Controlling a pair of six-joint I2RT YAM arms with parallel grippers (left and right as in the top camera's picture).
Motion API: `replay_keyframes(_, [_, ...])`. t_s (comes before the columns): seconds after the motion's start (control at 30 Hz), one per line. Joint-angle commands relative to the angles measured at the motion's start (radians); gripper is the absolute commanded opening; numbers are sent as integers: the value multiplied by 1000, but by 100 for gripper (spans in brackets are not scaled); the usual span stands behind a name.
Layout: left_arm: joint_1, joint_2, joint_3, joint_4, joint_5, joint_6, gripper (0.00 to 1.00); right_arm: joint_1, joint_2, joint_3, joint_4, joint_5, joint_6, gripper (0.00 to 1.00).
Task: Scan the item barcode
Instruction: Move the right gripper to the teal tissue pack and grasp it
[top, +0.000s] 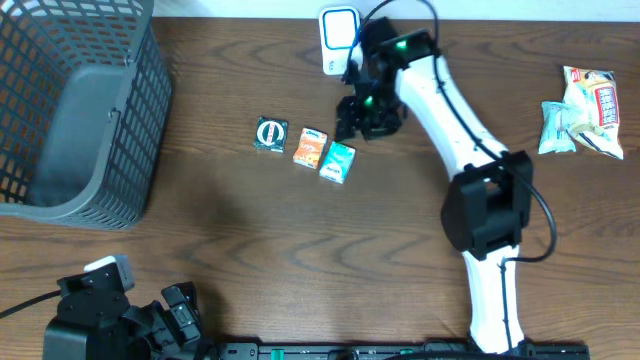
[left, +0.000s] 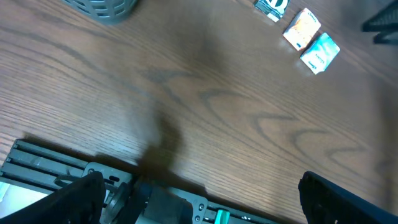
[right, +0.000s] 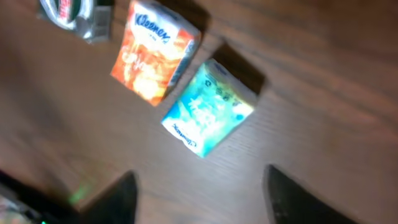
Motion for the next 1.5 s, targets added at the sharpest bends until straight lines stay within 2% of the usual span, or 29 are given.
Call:
replay_keyframes(0.0, [3, 0, 2, 1, -9, -9, 98, 10, 35, -2, -4, 16, 71, 65])
replay_keyframes(0.33, [3, 0, 2, 1, -9, -9, 97, -2, -5, -2, -103, 0, 75, 61])
replay_keyframes(0.47, [3, 0, 2, 1, -9, -9, 97, 5, -84, -2, -150, 89, 79, 60])
replay_keyframes(0.73, [3, 0, 2, 1, -9, -9, 98, 34, -262, -2, -284, 308, 90, 65])
replay_keyframes(0.9, [3, 0, 2, 1, -9, -9, 98, 34, -355, -45, -325, 343, 86, 68])
replay_keyframes(1.03, [3, 0, 2, 1, -9, -9, 98, 30, -427, -208, -226, 342, 94, 74])
replay_keyframes(1.1, [3, 0, 2, 1, -9, -9, 97, 19, -455, -320, -120, 327, 125, 99])
replay_keyframes(1.2, [3, 0, 2, 1, -9, -9, 98, -17, -458, -456, 74, 190, 133, 99])
replay_keyframes(1.33, [3, 0, 2, 1, -9, -9, 98, -64, -451, -602, 347, -103, 134, 99])
replay_keyframes(1.47, [3, 0, 2, 1, -9, -9, 98, -87, -451, -649, 434, -113, 135, 99])
